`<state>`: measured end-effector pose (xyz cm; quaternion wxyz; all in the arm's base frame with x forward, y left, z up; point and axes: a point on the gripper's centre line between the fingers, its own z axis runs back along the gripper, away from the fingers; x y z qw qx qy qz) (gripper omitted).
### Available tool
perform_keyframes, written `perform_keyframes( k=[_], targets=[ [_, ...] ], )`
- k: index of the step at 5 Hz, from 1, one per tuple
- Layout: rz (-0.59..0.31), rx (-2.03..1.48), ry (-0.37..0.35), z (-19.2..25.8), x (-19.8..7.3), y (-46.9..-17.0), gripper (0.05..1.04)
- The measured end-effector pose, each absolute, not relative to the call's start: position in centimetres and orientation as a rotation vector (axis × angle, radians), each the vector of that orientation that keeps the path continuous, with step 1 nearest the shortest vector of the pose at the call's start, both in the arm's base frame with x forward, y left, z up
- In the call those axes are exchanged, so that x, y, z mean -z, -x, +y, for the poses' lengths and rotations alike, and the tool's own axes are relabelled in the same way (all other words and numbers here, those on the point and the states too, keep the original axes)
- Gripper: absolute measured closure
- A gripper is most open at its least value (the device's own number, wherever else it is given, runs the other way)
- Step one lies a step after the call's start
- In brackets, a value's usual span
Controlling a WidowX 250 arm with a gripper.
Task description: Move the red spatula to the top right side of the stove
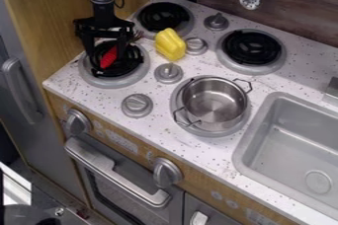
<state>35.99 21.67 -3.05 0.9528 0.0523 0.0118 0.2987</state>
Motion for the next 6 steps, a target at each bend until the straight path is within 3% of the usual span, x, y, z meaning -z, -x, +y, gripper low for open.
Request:
perform_keyframes(
  k=[1, 2, 3, 4, 6],
  targets=[
    [0.024, -0.609, -0.107, 21.8, 2.7, -36.2, 0.083],
    [0.029, -0.613, -0.107, 21.9, 2.6, -36.2, 0.138],
    [0.057, -0.624, -0.1, 21.7, 3.9, -35.8, 0.345],
    [0.063, -0.631, -0.1, 21.8, 3.9, -35.7, 0.39],
    [0.057, -0.631, -0.102, 21.8, 3.9, -35.8, 0.692]
  ],
)
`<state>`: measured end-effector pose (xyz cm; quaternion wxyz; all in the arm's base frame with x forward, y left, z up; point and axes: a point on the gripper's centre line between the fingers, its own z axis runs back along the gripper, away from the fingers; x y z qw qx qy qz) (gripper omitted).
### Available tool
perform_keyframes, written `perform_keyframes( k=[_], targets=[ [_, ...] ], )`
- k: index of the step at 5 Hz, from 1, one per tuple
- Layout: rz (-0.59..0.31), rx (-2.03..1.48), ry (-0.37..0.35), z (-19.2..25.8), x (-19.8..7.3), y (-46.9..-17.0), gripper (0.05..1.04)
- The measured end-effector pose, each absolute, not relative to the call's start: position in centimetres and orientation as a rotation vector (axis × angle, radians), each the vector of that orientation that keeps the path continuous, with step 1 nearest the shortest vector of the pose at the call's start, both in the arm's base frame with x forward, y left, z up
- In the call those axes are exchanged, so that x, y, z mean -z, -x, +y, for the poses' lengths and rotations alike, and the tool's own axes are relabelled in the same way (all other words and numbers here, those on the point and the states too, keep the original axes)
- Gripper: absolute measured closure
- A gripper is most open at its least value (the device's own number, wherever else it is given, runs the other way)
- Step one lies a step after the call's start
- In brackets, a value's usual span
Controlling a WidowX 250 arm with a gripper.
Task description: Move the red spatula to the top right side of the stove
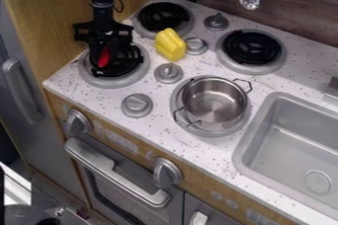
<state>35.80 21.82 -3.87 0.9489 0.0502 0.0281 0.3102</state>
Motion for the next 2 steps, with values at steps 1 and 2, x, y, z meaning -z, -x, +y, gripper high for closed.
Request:
perform_keyframes(
  k=[1, 2],
  targets=[
    [0.061, -0.627, -0.104, 21.73, 3.86, -35.8, 0.699],
    [0.046, -0.61, -0.085, 20.73, 3.93, -35.89, 0.701]
  ],
)
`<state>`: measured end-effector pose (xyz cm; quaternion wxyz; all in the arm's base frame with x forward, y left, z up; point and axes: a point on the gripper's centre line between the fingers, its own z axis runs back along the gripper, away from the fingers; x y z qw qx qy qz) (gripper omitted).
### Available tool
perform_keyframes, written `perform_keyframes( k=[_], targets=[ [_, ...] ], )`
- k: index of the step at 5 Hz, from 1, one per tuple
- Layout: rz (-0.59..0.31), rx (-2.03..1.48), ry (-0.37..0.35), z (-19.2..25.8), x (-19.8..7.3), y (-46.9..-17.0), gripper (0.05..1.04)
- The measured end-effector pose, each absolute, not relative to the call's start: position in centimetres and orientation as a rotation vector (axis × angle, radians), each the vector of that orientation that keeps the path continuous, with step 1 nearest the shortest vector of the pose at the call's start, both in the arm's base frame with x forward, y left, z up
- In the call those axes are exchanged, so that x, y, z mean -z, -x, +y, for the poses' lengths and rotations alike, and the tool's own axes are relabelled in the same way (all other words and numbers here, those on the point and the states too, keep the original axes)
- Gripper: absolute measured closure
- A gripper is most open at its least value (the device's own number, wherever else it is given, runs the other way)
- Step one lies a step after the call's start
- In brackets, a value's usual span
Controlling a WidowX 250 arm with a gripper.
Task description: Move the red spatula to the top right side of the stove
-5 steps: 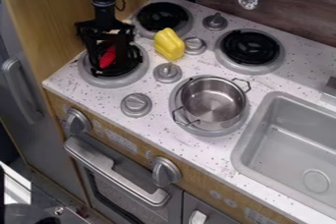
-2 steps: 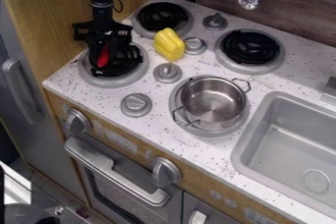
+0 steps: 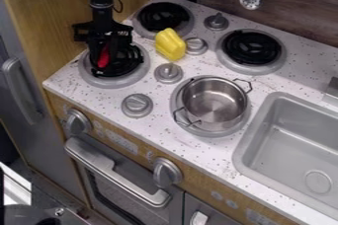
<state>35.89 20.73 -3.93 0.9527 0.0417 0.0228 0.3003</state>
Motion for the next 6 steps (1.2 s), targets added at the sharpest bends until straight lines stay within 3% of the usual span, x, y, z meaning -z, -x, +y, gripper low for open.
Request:
perform_keyframes(
  k=[1, 2, 3, 4, 5, 6],
  targets=[
    [-0.023, -0.582, -0.045, 18.3, 1.4, -36.4, 0.753],
    [-0.15, -0.524, -0.01, 15.0, -2.7, -37.9, 0.95],
    [-0.19, -0.493, 0.001, 13.3, -3.4, -38.2, 1.029],
    [-0.193, -0.473, 0.009, 12.0, -3.3, -38.6, 1.017],
    [-0.142, -0.513, -0.02, 12.9, -1.7, -38.1, 0.883],
    [-0.116, -0.547, -0.066, 14.9, -0.1, -37.9, 0.634]
  ],
)
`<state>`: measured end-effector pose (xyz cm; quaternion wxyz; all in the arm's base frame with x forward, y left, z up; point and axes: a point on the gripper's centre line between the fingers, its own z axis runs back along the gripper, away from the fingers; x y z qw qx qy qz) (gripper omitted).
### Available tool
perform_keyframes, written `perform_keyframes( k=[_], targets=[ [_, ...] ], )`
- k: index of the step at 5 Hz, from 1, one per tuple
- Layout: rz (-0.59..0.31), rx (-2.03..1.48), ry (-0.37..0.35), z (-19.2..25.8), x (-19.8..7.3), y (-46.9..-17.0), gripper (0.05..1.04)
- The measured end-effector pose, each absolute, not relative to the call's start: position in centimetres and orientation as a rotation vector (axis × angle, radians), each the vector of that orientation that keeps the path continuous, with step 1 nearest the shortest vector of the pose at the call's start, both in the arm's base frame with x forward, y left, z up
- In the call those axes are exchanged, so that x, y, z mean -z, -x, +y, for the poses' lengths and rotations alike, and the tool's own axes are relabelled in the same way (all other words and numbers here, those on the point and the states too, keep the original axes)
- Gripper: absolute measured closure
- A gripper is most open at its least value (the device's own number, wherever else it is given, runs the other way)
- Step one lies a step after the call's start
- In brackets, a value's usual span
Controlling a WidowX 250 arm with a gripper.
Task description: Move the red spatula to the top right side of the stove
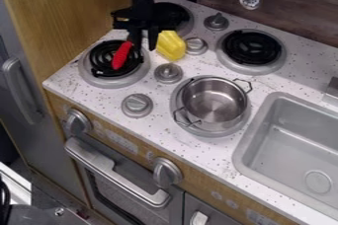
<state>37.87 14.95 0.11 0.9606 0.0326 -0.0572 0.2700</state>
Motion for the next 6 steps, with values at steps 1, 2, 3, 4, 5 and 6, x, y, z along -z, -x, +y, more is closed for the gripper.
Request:
perform_keyframes(
  k=[1, 2, 3, 4, 5, 6],
  targets=[
    [-0.087, -0.573, -0.11, 17.9, 1.7, -37.3, 0.313],
    [-0.058, -0.568, -0.126, 18.8, 2.7, -37.4, 0.092],
    [-0.018, -0.557, -0.131, 18.9, 4.0, -37.3, 0.085],
    [0.0, -0.569, -0.126, 19.4, 4.3, -37.6, 0.136],
    [0.01, -0.585, -0.107, 19.5, 4.5, -37.7, 0.406],
    [0.013, -0.58, -0.102, 19.4, 4.6, -37.7, 0.645]
  ],
)
